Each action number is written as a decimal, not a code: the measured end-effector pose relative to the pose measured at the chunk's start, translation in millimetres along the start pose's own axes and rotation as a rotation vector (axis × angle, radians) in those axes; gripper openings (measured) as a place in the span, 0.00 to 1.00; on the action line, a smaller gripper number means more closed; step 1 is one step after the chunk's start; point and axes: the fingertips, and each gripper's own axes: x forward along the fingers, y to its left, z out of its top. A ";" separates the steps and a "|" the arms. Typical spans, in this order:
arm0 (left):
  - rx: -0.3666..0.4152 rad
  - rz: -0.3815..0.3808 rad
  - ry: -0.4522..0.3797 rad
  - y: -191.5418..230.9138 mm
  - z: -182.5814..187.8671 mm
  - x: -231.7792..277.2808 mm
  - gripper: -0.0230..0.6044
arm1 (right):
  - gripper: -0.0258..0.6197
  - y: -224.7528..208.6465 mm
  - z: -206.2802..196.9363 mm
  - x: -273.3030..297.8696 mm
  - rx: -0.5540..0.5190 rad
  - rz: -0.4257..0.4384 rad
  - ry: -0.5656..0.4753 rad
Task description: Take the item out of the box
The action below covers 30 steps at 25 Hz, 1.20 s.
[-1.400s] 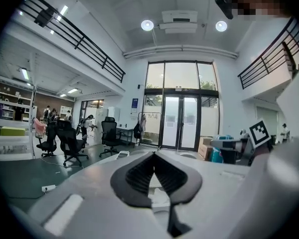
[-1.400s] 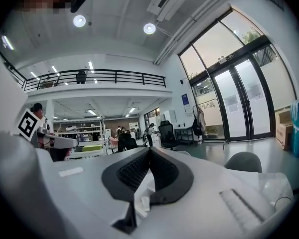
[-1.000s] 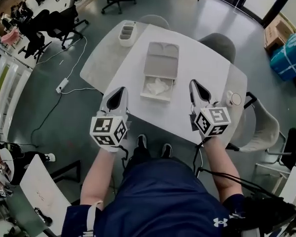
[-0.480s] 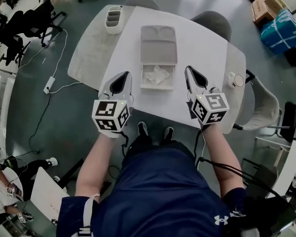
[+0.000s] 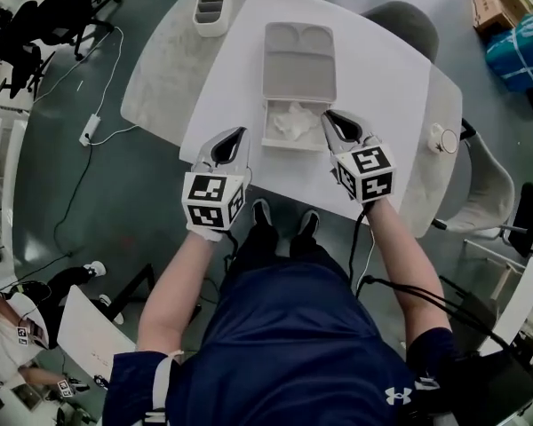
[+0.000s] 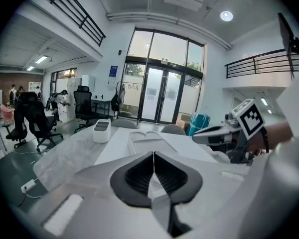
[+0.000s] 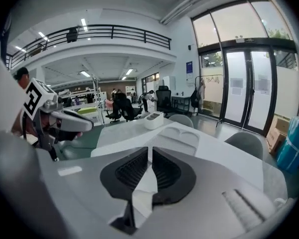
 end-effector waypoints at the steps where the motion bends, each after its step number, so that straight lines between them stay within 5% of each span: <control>1: -0.003 -0.002 0.019 0.8 -8.0 2.8 0.05 | 0.09 0.8 -8.6 9.4 -0.017 0.017 0.035; 10: -0.094 0.034 0.127 14.2 -68.8 1.4 0.09 | 0.13 12.7 -79.1 68.7 -0.169 0.143 0.338; 18: -0.169 0.072 0.155 32.9 -101.2 3.0 0.09 | 0.18 14.4 -124.6 105.4 -0.344 0.170 0.565; 30: -0.235 0.126 0.169 53.1 -126.5 -15.3 0.09 | 0.14 18.7 -143.4 127.8 -0.462 0.161 0.692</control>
